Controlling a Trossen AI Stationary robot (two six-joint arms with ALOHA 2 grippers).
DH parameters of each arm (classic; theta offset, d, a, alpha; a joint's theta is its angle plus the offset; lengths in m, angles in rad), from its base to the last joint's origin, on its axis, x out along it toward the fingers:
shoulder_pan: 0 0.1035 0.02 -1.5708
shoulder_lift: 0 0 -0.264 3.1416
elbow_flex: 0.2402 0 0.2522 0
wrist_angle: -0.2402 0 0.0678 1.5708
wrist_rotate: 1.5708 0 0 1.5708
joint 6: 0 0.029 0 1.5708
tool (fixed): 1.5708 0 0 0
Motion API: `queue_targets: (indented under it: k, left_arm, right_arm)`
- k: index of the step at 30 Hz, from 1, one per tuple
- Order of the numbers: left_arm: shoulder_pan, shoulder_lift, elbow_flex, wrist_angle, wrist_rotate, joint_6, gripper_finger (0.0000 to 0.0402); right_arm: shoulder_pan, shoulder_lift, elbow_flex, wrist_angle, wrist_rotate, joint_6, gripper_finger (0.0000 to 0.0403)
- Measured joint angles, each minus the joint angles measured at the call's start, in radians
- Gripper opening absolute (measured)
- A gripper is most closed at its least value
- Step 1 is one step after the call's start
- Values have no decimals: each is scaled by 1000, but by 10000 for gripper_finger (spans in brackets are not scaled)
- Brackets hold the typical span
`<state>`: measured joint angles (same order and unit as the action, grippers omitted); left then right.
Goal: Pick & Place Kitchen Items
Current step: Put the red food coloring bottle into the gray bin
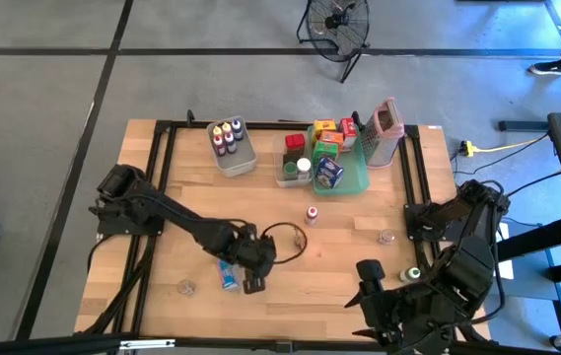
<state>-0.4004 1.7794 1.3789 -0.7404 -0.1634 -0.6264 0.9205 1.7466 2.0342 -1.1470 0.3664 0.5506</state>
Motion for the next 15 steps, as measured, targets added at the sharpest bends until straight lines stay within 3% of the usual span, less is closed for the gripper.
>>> queue_targets:
  k: [7,11,15]
  left_arm:
    - [74,-2,233,-327,-126,-3,145]
    - [148,-2,343,-561,-251,-6,145]
    - [244,-2,400,-700,-284,90,145]
  right_arm:
    - [21,0,-1,-23,83,-7,238]
    - [22,0,-1,-56,153,-27,238]
    - [1,-8,-1,-71,148,-40,238]
